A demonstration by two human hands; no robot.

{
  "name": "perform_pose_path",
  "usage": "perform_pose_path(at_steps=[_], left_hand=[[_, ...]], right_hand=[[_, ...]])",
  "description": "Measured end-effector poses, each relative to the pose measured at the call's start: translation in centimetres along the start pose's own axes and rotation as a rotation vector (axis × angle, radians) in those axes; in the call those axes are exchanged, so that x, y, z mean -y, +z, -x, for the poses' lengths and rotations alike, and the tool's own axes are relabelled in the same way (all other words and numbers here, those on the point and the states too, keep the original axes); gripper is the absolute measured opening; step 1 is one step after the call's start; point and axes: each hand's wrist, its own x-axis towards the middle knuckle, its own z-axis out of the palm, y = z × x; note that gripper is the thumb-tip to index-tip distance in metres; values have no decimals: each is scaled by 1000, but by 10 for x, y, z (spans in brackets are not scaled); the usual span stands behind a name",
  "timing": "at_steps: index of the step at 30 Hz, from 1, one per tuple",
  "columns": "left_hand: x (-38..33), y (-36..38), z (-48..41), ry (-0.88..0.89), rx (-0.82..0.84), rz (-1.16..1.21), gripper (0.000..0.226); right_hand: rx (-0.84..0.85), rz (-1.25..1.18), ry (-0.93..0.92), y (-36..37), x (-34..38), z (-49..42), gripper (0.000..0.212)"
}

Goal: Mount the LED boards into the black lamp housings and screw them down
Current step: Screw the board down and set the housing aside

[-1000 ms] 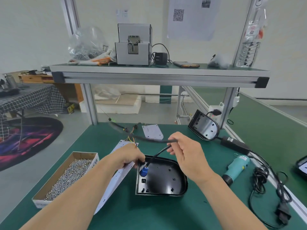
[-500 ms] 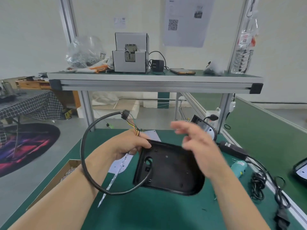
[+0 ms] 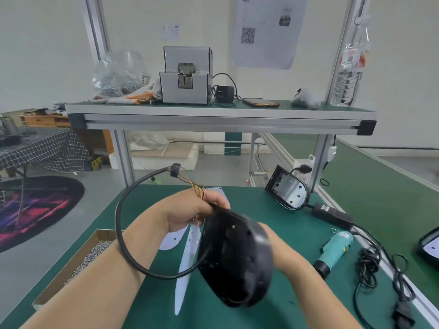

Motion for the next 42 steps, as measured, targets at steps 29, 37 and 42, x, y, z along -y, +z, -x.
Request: perform_pose_path(at_steps=[29, 37, 42], left_hand=[[-17, -39, 26, -96, -454, -286, 35], [-17, -29, 14, -66, -469, -373, 7], [-10, -26, 8, -81, -533, -399, 15]], right_hand=[[-561, -72, -162, -77, 99, -26, 50], [-35, -199, -9, -42, 102, -41, 12], [-133, -23, -23, -21, 87, -44, 13]])
